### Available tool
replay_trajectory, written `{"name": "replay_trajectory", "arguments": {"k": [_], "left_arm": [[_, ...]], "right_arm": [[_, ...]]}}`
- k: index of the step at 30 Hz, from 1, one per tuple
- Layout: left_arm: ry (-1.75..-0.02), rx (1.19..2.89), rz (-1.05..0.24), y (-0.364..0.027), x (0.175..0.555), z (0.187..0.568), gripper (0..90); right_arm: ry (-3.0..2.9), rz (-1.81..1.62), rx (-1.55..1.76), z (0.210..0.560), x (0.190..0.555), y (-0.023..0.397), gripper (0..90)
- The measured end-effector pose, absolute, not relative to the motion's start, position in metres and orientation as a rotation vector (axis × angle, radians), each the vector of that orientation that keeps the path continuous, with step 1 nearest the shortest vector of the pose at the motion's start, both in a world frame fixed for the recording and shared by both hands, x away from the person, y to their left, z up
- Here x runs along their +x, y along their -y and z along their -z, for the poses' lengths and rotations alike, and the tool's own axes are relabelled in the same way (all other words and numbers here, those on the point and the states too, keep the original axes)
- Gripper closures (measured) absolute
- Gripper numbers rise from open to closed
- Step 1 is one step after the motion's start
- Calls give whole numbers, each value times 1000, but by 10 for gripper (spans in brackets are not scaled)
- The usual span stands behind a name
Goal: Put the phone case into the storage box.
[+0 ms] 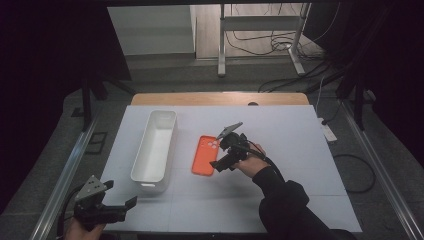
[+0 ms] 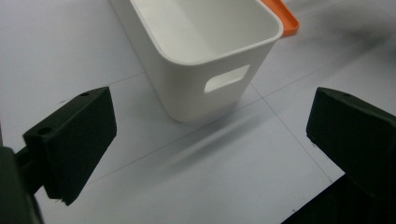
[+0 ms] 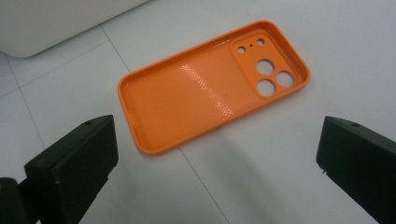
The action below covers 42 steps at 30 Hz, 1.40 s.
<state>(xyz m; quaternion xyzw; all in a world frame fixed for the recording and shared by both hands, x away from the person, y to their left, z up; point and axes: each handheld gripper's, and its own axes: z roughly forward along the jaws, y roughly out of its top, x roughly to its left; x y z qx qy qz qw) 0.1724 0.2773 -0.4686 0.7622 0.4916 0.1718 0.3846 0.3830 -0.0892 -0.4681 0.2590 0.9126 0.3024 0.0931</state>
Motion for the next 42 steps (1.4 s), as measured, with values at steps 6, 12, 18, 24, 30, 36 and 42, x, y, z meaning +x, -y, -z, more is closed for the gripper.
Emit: {"name": "replay_trajectory", "arguments": {"k": [6, 12, 18, 24, 30, 36, 42], "left_arm": [[-1255, 1940, -438, -277, 173, 469, 25], [-1252, 1943, -437, -277, 172, 469, 28], [-1252, 1941, -437, -277, 172, 469, 28], [-1251, 1940, -436, -278, 172, 469, 29], [-1249, 1941, -437, -277, 172, 469, 30], [-1248, 1941, -437, -277, 172, 469, 31], [-1247, 1942, -437, -277, 172, 469, 31]], "right_arm": [[-2723, -918, 770, 471, 387, 81, 0], [-2742, -918, 763, 474, 391, 70, 0], [-2765, -909, 788, 476, 396, 63, 0], [-2770, -883, 759, 479, 396, 56, 0], [-2844, -845, 762, 482, 397, 52, 0], [-2829, -794, 780, 485, 398, 51, 214], [-2837, -795, 752, 487, 398, 50, 560]]}}
